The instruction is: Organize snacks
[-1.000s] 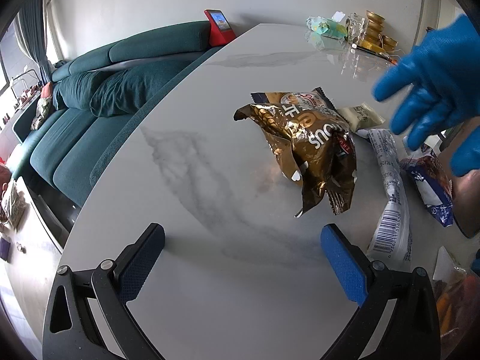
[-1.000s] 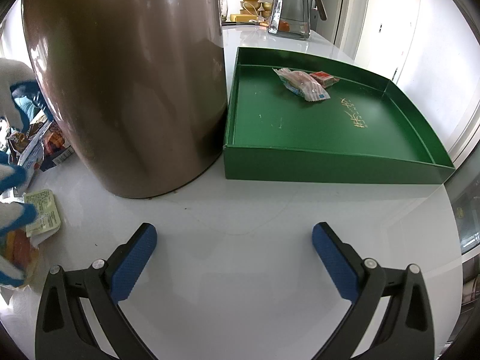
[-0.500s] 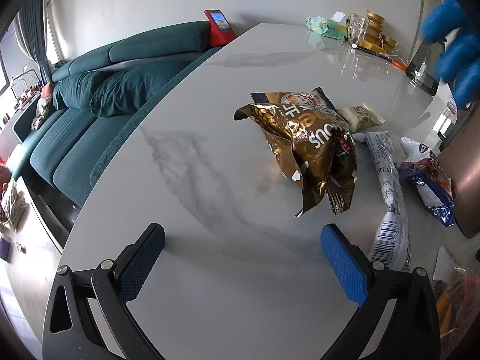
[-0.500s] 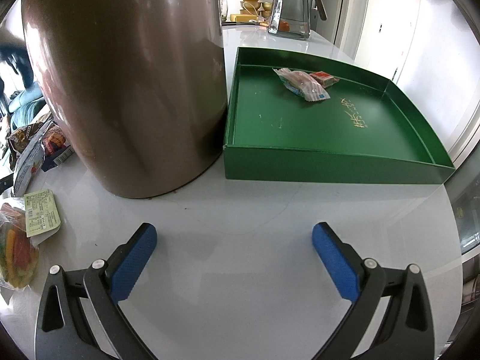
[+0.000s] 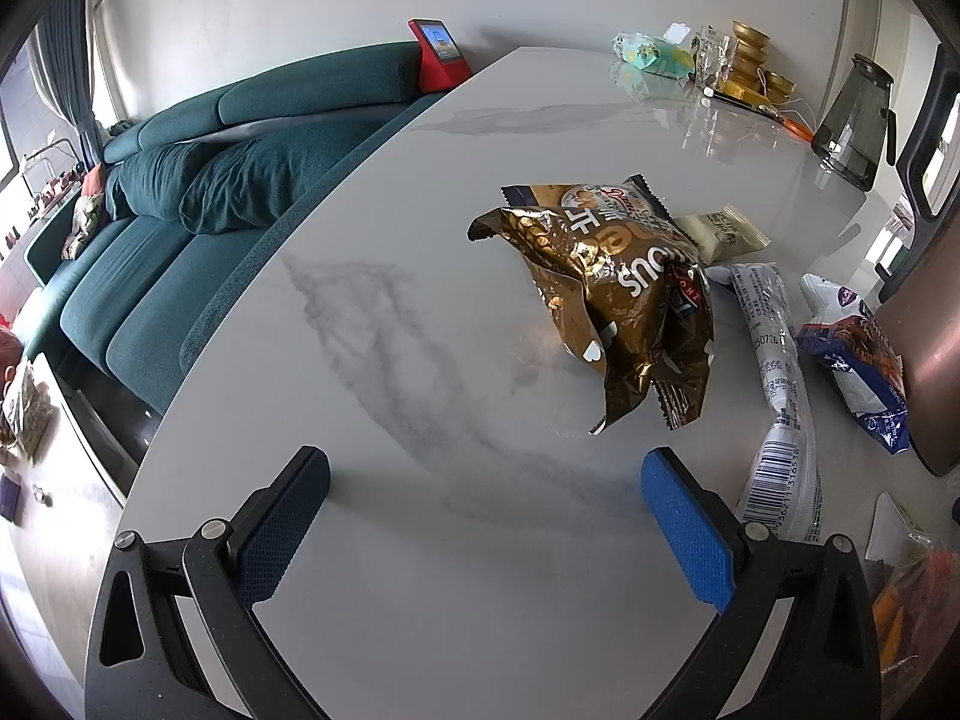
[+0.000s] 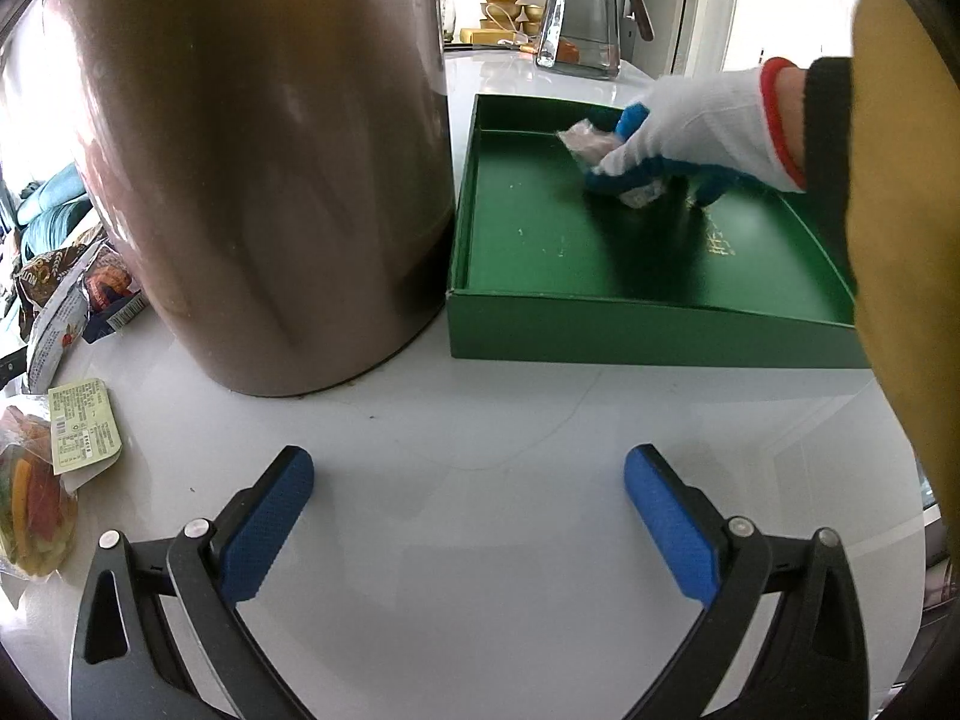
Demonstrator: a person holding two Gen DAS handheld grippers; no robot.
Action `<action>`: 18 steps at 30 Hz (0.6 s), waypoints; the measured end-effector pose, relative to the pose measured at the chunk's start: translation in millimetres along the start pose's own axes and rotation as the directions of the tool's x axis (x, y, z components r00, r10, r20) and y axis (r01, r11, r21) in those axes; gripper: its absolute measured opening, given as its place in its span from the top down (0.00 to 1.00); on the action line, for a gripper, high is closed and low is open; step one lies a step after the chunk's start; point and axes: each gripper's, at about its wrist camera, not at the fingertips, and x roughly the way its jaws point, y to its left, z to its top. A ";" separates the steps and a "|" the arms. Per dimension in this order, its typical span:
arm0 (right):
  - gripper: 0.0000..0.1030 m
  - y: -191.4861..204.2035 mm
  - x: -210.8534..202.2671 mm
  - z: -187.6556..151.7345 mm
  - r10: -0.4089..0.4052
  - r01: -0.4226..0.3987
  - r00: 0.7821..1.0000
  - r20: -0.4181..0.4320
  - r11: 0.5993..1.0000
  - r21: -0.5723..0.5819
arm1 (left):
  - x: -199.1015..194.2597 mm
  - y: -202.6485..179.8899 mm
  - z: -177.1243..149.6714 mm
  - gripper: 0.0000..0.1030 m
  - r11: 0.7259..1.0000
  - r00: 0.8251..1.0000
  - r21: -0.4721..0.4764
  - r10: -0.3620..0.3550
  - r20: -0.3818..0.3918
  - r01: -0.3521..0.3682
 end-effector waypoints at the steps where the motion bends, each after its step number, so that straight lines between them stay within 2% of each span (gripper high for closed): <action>1: 0.00 0.0 0.1 0.1 0.000 0.000 1.000 0.000 1.000 0.000 | 0.0 0.1 0.0 0.01 1.000 1.000 0.000 0.000 0.000 0.000; 18: 0.00 -0.4 1.8 1.8 0.000 0.000 1.000 0.000 1.000 0.000 | -0.1 0.4 -0.1 0.01 1.000 1.000 0.000 0.000 0.000 0.000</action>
